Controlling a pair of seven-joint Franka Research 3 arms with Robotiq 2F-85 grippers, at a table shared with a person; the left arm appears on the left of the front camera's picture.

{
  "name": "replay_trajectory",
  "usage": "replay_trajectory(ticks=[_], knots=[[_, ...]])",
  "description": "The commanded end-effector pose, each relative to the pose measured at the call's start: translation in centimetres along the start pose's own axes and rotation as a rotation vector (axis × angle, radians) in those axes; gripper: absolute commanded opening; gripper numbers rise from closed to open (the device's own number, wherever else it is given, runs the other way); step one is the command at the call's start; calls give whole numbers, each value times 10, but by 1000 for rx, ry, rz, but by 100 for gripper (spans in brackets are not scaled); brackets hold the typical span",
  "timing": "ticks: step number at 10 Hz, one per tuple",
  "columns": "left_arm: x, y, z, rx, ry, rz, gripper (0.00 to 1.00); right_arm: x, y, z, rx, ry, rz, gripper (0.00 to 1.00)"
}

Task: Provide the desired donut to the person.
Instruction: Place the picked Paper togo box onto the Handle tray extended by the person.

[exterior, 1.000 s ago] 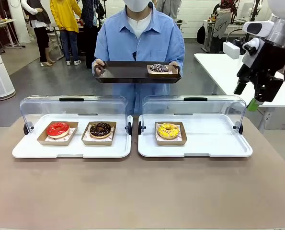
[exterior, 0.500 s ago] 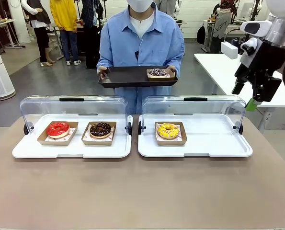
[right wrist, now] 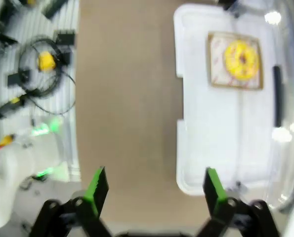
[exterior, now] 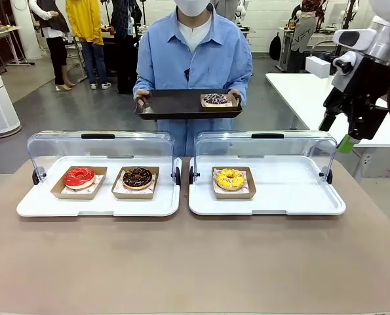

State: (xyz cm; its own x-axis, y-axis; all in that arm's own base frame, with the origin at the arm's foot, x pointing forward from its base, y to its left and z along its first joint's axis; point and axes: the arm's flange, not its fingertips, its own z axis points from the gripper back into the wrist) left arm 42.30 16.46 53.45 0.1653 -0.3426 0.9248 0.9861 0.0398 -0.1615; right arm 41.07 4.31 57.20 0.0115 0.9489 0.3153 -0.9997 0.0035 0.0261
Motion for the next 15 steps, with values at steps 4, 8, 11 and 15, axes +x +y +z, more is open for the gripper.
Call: replay_trajectory(ticks=[4, 8, 11, 15], knots=[[1, -2, 1, -4, -2, -3, 100, -123, -77, -4, -36, -781, -92, 100], [1, -2, 1, -4, -2, -3, 100, -201, -51, 22, -187, -950, -114, 100], [1, -2, 1, -4, -2, -3, 100, -253, -32, 26, -195, -931, -180, 100], [1, -2, 1, -4, -2, -3, 100, -271, -27, 15, -154, -918, -124, 100]])
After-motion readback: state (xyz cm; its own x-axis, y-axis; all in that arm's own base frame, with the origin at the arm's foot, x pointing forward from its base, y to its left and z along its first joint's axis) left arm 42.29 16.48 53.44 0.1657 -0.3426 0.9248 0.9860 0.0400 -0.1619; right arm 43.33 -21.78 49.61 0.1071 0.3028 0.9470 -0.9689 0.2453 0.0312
